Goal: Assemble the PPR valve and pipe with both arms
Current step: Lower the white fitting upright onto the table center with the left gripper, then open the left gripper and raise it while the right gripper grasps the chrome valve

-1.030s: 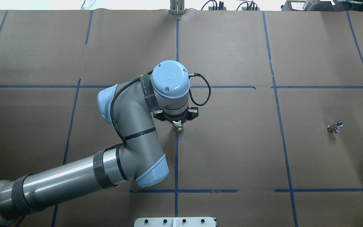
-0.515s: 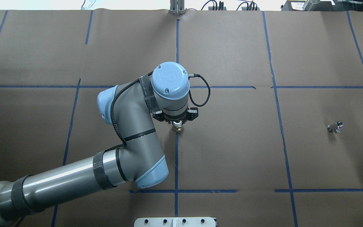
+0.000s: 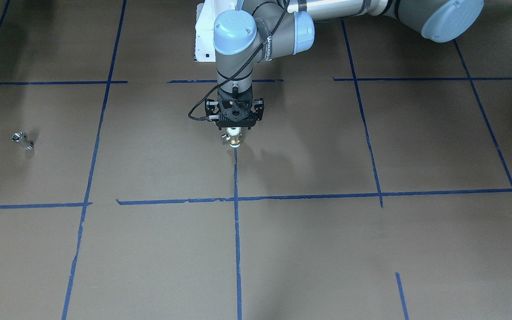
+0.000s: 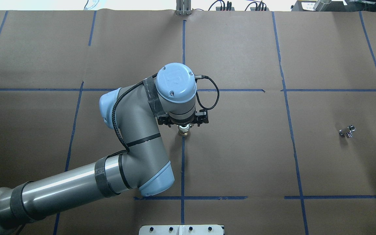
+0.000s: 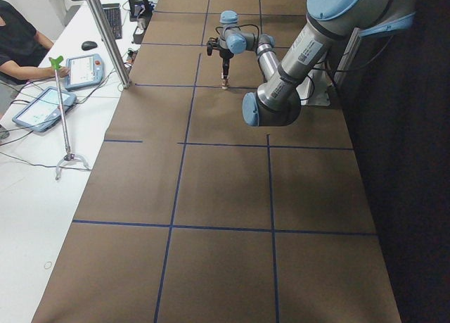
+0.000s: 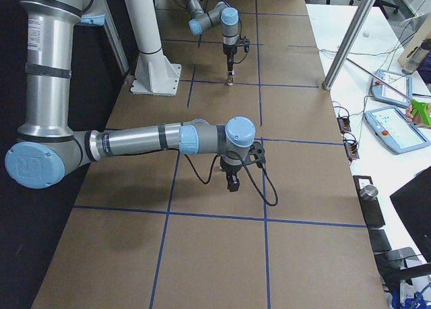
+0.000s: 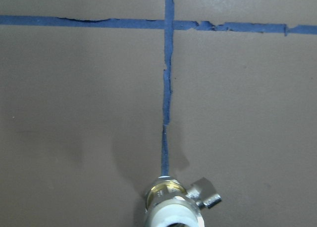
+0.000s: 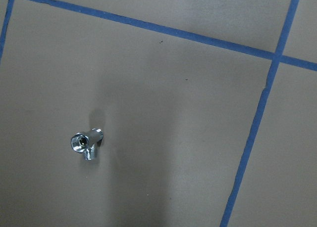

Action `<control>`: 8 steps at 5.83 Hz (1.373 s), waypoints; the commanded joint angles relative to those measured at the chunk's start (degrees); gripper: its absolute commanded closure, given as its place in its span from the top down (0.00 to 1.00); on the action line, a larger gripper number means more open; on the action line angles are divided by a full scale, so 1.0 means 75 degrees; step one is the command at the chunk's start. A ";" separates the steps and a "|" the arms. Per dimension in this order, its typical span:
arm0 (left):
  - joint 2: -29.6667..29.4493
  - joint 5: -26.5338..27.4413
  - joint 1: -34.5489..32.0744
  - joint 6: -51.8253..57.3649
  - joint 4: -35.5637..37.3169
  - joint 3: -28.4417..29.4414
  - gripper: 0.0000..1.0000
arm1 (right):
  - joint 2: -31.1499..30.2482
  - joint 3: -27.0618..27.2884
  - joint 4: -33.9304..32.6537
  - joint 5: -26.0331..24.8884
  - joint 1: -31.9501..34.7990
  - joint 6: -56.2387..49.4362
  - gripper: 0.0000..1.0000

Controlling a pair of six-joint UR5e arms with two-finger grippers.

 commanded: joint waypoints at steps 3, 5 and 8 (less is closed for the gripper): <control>0.1165 -0.0128 -0.0431 -0.0461 0.0005 -0.1783 1.00 | -0.0114 0.0347 0.2507 -0.0721 -0.2096 0.4687 1.00; 0.1494 -0.0340 -0.0586 -0.0484 -0.0007 -0.1961 1.00 | -0.0185 -0.0786 0.4619 -0.1171 -0.2930 0.5950 1.00; 0.1519 -0.0340 -0.0597 -0.0496 -0.0007 -0.2032 1.00 | -0.0138 -0.0909 0.4945 -0.1887 -0.3648 0.6401 0.99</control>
